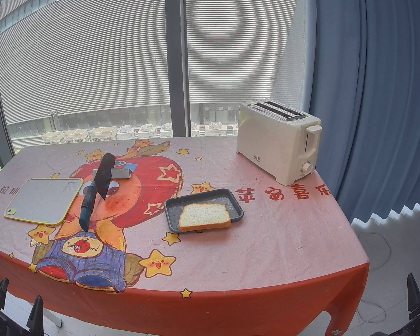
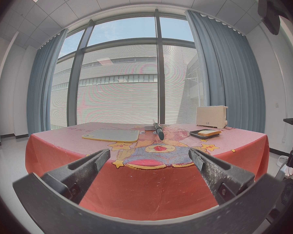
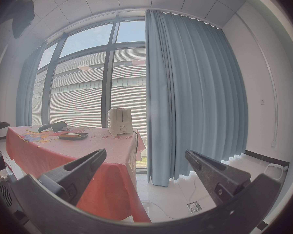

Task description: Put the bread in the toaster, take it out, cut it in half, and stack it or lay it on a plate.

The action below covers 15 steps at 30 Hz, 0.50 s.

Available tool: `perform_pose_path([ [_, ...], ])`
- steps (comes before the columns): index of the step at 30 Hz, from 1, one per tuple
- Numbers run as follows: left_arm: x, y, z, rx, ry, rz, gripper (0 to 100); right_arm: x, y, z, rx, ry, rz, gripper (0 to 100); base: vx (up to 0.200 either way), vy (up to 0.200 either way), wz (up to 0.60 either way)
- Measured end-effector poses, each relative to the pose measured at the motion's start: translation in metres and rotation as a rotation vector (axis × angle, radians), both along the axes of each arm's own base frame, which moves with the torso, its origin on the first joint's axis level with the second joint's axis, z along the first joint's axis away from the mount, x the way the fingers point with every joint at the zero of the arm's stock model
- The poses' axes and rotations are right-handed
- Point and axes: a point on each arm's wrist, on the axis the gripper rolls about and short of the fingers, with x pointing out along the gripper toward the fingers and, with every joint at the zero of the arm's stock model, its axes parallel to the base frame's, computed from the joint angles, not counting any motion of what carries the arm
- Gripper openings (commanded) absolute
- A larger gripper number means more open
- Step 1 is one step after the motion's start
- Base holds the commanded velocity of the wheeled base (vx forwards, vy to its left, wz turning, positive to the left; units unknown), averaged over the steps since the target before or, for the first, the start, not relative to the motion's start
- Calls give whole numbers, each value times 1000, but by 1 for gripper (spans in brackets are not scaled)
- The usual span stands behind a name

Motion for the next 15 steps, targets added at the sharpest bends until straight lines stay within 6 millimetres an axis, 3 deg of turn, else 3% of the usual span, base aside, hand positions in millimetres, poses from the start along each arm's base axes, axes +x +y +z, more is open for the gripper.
perform_pose_path([
  [15, 0, 0, 0, 0, 0, 0, 100, 0, 0, 0, 3, -2, -13, 100, 0, 0, 0],
])
